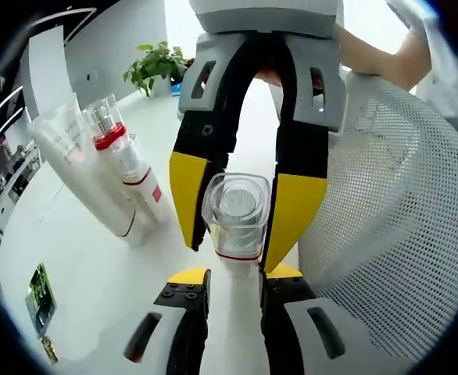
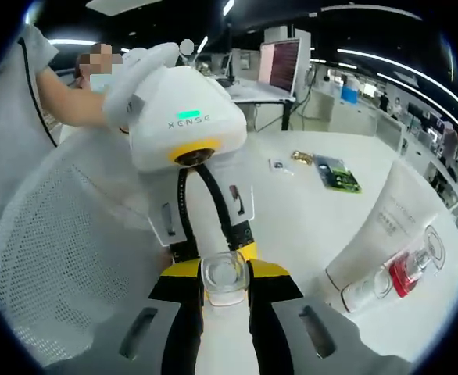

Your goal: Arrange the skincare products in the storage area until every visible bottle or jar stands upright without overlapping.

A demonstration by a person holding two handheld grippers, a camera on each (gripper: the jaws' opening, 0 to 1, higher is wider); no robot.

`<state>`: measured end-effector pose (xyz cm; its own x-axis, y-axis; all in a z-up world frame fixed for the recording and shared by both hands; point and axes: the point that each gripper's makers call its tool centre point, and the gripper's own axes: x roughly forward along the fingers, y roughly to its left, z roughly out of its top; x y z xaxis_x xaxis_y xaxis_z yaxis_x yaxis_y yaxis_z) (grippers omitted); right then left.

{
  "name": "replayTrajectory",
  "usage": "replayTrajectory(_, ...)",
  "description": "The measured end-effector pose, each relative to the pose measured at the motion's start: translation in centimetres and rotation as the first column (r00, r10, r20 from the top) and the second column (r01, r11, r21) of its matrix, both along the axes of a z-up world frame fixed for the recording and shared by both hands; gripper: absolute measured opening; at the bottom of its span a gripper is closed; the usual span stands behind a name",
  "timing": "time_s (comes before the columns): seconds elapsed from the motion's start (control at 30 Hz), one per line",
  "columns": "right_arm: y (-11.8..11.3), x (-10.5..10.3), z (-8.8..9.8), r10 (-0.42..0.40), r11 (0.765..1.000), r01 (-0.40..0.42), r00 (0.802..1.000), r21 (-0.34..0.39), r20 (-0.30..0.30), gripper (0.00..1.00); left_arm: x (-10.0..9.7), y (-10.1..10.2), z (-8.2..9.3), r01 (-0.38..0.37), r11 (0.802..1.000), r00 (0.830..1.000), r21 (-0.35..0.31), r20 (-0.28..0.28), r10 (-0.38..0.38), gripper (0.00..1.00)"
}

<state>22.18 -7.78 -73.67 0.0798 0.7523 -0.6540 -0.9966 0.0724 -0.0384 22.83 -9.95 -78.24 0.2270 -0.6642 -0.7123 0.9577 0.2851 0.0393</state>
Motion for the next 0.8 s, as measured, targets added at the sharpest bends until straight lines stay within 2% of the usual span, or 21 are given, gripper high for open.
replayTrajectory(0.23,-0.01,0.56,-0.09,-0.016,1.0,0.016,1.0,0.003,0.017,0.21,0.06,0.12,-0.24,-0.008,1.0,1.0,0.007,0.001,0.008,0.22)
replayTrajectory(0.4,-0.06,0.49,-0.08,-0.026,1.0,0.026,1.0,0.009,-0.01,0.21,0.1,0.28,-0.4,-0.014,1.0,1.0,0.014,-0.005,0.014,0.22)
replayTrajectory(0.8,-0.1,0.63,0.24,-0.022,0.999,0.022,1.0,0.023,-0.008,0.23,0.3,0.18,-0.26,-0.027,1.0,1.0,0.003,-0.006,0.027,0.24)
